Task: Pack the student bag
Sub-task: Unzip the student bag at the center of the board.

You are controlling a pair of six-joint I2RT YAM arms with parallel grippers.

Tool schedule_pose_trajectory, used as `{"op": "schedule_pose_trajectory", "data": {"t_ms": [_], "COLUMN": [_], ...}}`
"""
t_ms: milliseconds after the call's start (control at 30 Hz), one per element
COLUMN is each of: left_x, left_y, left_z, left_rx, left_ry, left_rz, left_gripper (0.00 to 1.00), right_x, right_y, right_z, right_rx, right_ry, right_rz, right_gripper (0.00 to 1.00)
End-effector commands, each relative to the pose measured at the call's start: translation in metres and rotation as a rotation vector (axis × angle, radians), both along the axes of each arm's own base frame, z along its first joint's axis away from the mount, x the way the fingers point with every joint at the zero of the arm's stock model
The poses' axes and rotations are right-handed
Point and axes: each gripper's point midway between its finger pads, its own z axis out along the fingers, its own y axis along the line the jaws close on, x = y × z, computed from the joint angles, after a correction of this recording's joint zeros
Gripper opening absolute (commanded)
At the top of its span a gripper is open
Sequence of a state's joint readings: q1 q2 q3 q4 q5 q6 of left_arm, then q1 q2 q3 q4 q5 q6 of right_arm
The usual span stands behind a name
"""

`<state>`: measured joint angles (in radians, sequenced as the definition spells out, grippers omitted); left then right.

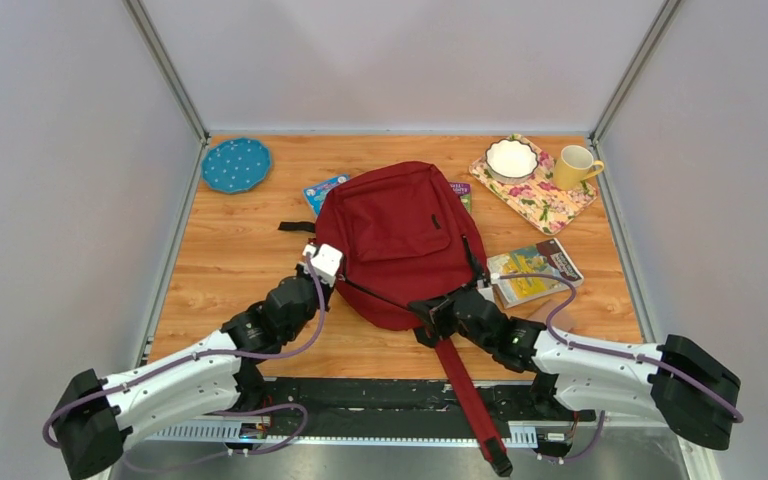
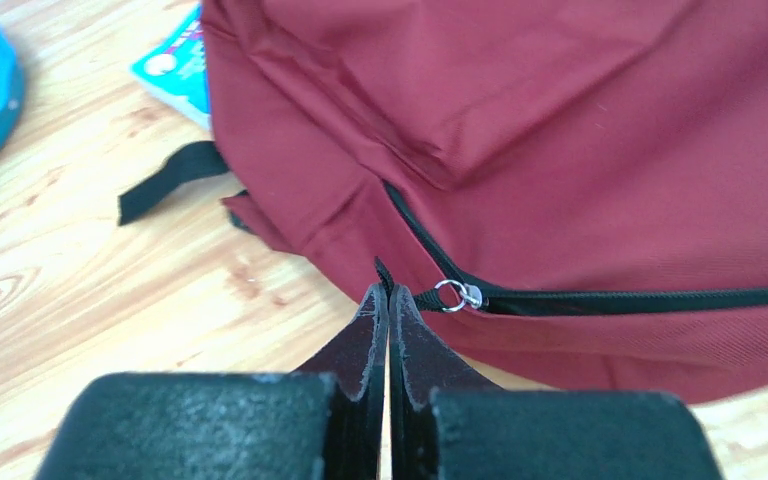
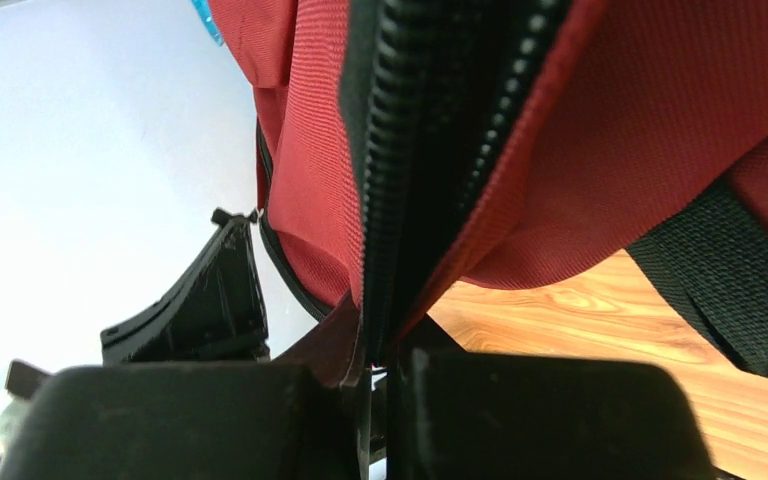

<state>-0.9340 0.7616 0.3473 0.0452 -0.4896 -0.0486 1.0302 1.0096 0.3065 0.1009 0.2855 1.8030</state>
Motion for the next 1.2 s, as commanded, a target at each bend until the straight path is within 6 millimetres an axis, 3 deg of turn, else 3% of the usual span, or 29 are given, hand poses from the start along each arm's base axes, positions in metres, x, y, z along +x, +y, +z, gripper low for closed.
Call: {"op": "schedule_pose_trajectory", "data": {"t_ms": [0, 100, 400, 567, 767, 933, 1000, 1133, 1167], "left_x": [0.037, 0.043, 0.036, 0.033, 0.035, 0.034, 0.033, 0.026, 0.027], "left_y": [0.055, 0.055, 0.043, 0.046, 0.060, 0.054, 0.044, 0.037, 0.036], "left_z": [0.017, 0.014, -0.005, -0.010, -0.036, -0.045, -0.038, -0.030, -0.021], "left_rx": [0.066, 0.057, -0.021, -0.010, 0.000, -0.053, -0.085, -0.130, -0.144], "left_ry": [-0.090, -0.058, 0.042, 0.068, 0.157, 0.217, 0.225, 0.246, 0.238], "left_rz": [0.212, 0.196, 0.170, 0.171, 0.224, 0.199, 0.161, 0.126, 0.125], "left_gripper": [0.00, 0.00, 0.00, 0.00, 0.00, 0.00, 0.00, 0.37, 0.34], "right_x": [-0.001, -0.001, 0.001, 0.000, 0.000, -0.001, -0.001, 0.000, 0.000], "right_y": [-0.012, -0.013, -0.013, -0.009, -0.002, 0.007, 0.011, 0.017, 0.018], "right_z": [-0.011, -0.009, -0.011, -0.007, -0.004, -0.002, 0.000, 0.000, -0.001], "right_rx": [-0.063, -0.067, -0.101, -0.121, -0.120, -0.145, -0.148, -0.172, -0.179], "right_ry": [-0.033, -0.040, -0.051, -0.076, -0.099, -0.129, -0.128, -0.141, -0.142], "right_rz": [0.002, 0.002, 0.010, 0.043, 0.074, 0.135, 0.146, 0.172, 0.179], "right_gripper": [0.00, 0.00, 0.00, 0.00, 0.00, 0.00, 0.00, 0.00, 0.00]}}
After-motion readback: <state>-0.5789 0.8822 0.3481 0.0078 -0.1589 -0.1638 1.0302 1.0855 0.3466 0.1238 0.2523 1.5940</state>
